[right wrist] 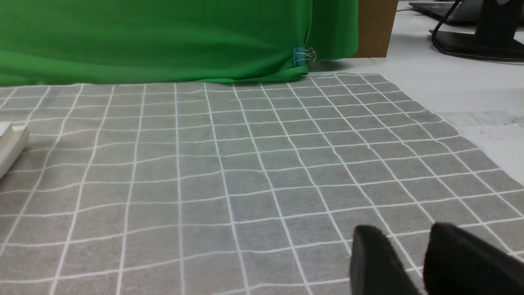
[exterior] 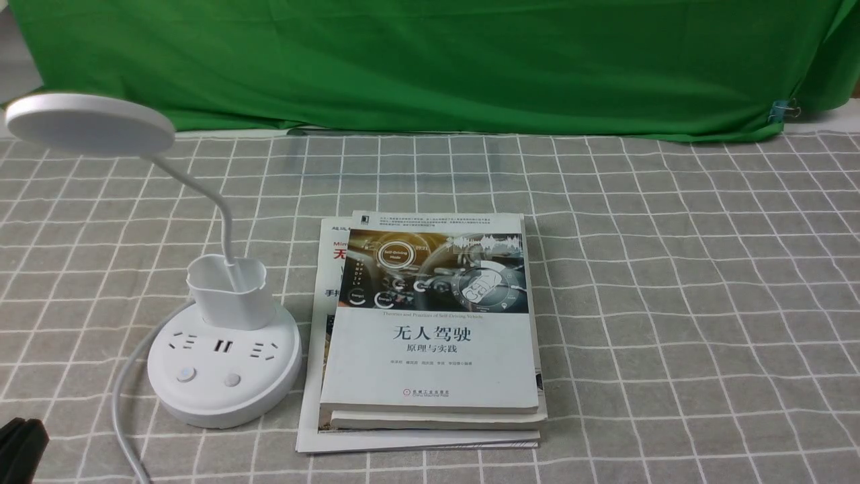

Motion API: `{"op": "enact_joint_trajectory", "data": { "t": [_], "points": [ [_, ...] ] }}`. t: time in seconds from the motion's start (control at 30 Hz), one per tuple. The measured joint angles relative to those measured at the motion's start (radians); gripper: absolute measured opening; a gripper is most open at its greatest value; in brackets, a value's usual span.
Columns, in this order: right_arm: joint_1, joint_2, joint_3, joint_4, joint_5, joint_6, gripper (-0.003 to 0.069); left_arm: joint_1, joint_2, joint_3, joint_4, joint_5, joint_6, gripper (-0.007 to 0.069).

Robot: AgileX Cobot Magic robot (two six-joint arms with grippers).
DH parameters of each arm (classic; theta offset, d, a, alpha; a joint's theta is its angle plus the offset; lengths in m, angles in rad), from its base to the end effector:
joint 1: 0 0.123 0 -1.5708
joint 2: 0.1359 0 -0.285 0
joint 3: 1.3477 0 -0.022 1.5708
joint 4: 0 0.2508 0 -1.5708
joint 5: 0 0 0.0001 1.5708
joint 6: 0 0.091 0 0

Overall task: Turn on the desk lamp on the grey coffee tablecloth with your hand.
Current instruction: 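Press the power button on the lamp base to turn the lamp on with the left gripper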

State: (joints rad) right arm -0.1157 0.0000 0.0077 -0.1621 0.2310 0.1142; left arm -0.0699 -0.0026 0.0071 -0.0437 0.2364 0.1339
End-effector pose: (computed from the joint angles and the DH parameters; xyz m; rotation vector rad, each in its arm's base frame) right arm 0.0550 -0.0098 0.1899 0.0894 1.7192 -0.1498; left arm 0.0554 -0.0048 0.1895 0.1465 1.7180 0.0071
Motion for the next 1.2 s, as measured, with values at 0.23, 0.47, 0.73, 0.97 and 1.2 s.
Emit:
{"op": "enact_joint_trajectory", "data": {
  "t": [0.23, 0.47, 0.73, 0.97, 1.2],
  "points": [
    [0.000, 0.000, 0.000, 0.000, 0.000, 0.000, 0.0245, 0.000, 0.000, 0.000, 0.000, 0.000, 0.000, 0.0019],
    [0.000, 0.000, 0.000, 0.000, 0.000, 0.000, 0.0245, 0.000, 0.000, 0.000, 0.020, -0.019, 0.000, 0.0019],
    [0.000, 0.000, 0.000, 0.000, 0.000, 0.000, 0.0245, 0.000, 0.000, 0.000, 0.029, -0.285, 0.000, 0.0019],
    [0.000, 0.000, 0.000, 0.000, 0.000, 0.000, 0.0245, 0.000, 0.000, 0.000, 0.020, -0.333, -0.011, 0.0019],
    [0.000, 0.000, 0.000, 0.000, 0.000, 0.000, 0.0245, 0.001, 0.000, -0.005, -0.123, -0.434, -0.205, 0.0019]
  ]
}}
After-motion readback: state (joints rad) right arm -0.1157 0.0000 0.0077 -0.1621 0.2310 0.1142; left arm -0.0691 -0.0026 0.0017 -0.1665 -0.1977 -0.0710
